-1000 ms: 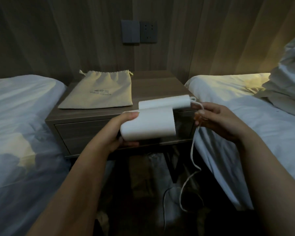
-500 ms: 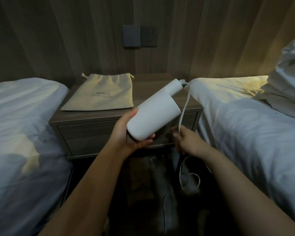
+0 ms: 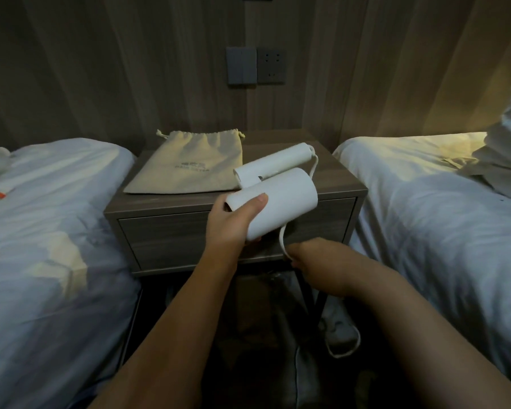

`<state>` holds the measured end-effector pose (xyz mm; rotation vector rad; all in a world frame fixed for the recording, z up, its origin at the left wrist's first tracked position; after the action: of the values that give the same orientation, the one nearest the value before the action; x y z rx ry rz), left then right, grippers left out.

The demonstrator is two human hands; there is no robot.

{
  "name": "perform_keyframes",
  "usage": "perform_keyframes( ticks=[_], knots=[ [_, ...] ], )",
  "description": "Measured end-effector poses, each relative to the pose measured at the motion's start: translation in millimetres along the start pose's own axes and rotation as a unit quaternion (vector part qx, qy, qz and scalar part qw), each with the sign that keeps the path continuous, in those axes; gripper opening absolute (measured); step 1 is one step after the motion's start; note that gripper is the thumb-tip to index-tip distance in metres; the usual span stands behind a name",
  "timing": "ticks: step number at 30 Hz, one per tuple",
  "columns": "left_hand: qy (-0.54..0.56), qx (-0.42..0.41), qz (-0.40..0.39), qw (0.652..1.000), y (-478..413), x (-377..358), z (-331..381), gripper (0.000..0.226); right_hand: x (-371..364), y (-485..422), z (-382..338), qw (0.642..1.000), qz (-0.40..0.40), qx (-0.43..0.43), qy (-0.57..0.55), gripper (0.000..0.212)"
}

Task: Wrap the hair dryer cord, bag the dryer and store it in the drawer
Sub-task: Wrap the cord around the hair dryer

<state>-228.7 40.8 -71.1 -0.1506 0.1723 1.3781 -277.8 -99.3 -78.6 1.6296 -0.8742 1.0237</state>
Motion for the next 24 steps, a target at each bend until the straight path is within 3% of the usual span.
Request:
perform_keyframes(
  ticks=[3, 6, 8, 10, 13, 16, 19, 24],
  knots=[
    [-0.102, -0.028, 0.001, 0.994, -3.1, 3.2, 1.4, 0.033, 13.0, 10.9, -1.1, 1.0, 0.011, 0.017, 0.004, 0.011],
    [-0.163, -0.011, -0.043, 0.986, -5.9, 7.2, 1.2, 0.038, 21.8, 21.0, 5.7, 0.998, 0.017, 0.052, -0.037, 0.034],
    [-0.213, -0.006, -0.082, 0.974, -6.3, 9.4, 0.8, 0.042, 28.5, 24.6, 10.0, 0.993, 0.076, 0.072, -0.059, 0.038],
    [-0.241, -0.014, -0.128, 0.962, -3.6, 8.6, 1.0, 0.039, 35.7, 26.8, 10.9, 0.98, 0.154, 0.084, -0.091, 0.027],
    [-0.242, -0.016, -0.18, 0.953, 0.2, 5.1, -1.7, 0.034, 42.9, 28.4, 10.9, 0.956, 0.265, 0.039, -0.119, 0.008],
    [-0.266, -0.011, -0.177, 0.947, -2.2, 6.3, -3.9, 0.039, 40.8, 28.8, 20.4, 0.935, 0.328, -0.06, -0.125, 0.036],
    [-0.292, -0.012, -0.185, 0.938, -3.7, 7.6, -2.7, 0.04, 37.6, 27.1, 25.4, 0.924, 0.33, -0.077, -0.179, 0.042],
    [-0.351, -0.029, -0.218, 0.91, -1.0, 2.4, -0.8, 0.044, 40.6, 24.5, 22.4, 0.934, 0.273, 0.036, -0.229, 0.007]
  ],
)
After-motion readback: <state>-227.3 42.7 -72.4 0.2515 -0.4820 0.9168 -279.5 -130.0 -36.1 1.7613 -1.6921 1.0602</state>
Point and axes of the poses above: each hand's wrist, its own y-axis away from the middle knuckle, its own x-axis out of the back of the hand, z = x × y, the point moved 2 cm from there along -y, towards the middle knuckle, and after that the axes turned 11 degrees about -z, right-handed, at the moved point
